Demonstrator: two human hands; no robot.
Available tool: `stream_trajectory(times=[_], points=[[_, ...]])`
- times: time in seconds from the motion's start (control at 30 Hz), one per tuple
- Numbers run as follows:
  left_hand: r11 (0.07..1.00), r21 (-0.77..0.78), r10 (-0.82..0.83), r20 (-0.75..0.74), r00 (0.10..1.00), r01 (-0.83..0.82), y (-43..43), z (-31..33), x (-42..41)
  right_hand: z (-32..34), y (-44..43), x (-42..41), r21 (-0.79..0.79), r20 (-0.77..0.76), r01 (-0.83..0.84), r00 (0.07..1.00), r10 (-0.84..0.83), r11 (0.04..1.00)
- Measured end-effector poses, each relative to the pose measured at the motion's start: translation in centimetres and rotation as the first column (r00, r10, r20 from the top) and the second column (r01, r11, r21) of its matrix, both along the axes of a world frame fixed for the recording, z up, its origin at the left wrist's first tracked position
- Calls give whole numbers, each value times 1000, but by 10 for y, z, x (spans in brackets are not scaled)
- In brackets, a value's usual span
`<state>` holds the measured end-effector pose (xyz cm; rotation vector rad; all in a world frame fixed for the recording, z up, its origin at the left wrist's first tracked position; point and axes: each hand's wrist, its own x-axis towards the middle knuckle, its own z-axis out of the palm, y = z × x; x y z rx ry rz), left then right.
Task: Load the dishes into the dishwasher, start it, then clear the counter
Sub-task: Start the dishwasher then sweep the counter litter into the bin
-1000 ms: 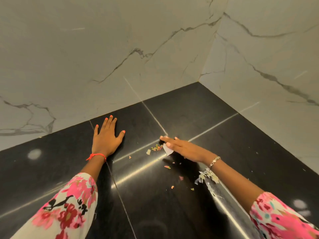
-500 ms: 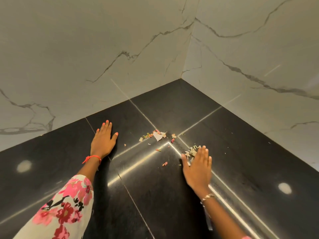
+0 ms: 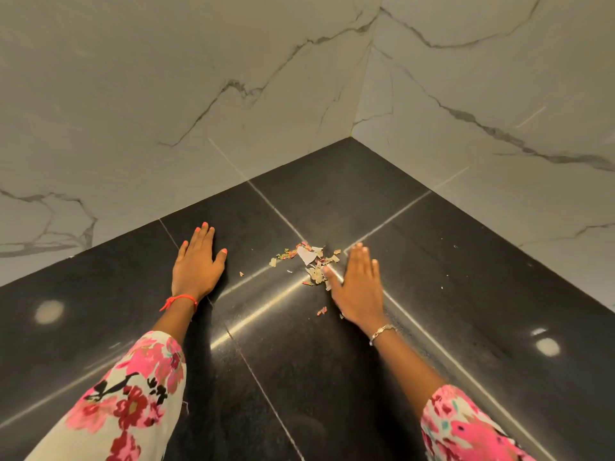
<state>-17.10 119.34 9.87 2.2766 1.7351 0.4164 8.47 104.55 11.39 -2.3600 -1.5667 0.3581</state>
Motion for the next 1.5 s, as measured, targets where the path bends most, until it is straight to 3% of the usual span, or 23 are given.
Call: stream_trajectory(times=[0.07, 0.17, 0.3, 0.43, 0.5, 0.57, 0.67, 0.77, 0.9, 1.0, 1.07, 1.2, 1.3, 1.4, 1.5], points=[[1000, -8, 1, 10, 1000, -1, 0, 0, -1, 1, 4, -23, 67, -136, -157, 977, 165, 985], [1000, -8, -1, 20, 1000, 2, -1, 0, -1, 9, 23, -19, 176, -325, -96, 934, 150, 980], [1000, -4, 3, 18, 1000, -3, 1, 0, -1, 7, 60, 13, 66, -162, -118, 979, 127, 991], [1000, -5, 14, 9, 1000, -14, 1, 1, 0, -1, 71, -4, 15, -40, -403, 914, 404, 915], [1000, -14, 14, -6, 1000, -14, 0, 1, 0, -1, 61, -17, 25, -87, -517, 851, 517, 856], [1000, -21, 6, -37, 999, -7, -1, 2, 1, 6, 46, -20, 96, -274, -542, 792, 546, 835], [999, -51, 1, -105, 994, -7, -5, 3, 1, 16, 13, -3, 276, -445, -224, 832, 331, 935], [990, -105, 81, -95, 992, -91, -15, 6, 14, 11, -24, 26, 249, -341, 65, 940, 25, 966], [978, -140, 157, -2, 988, -156, -61, 10, 77, 4, -69, 51, 142, -247, 70, 969, -33, 987], [986, -156, -32, 203, 979, 64, -107, 11, 132, 6, -82, 51, 194, -347, 117, 937, -43, 974], [963, -167, -136, 384, 913, 214, -134, 17, 156, 10, -86, 50, 233, -409, 149, 911, -42, 961], [975, -111, -95, 574, 813, 192, -138, 26, 162, 18, -100, 64, 333, -416, 258, 903, -104, 907], [972, -134, -82, 581, 810, 194, -118, 30, 148, 13, -113, 94, 289, -258, 360, 922, -289, 887], [975, -116, -114, 466, 878, 188, -95, 27, 132, 2, -112, 117, 93, -106, 446, 894, -436, 890], [969, -81, -195, 326, 925, 233, -77, 18, 120, 0, -97, 102, 20, 14, 371, 928, -372, 928]])
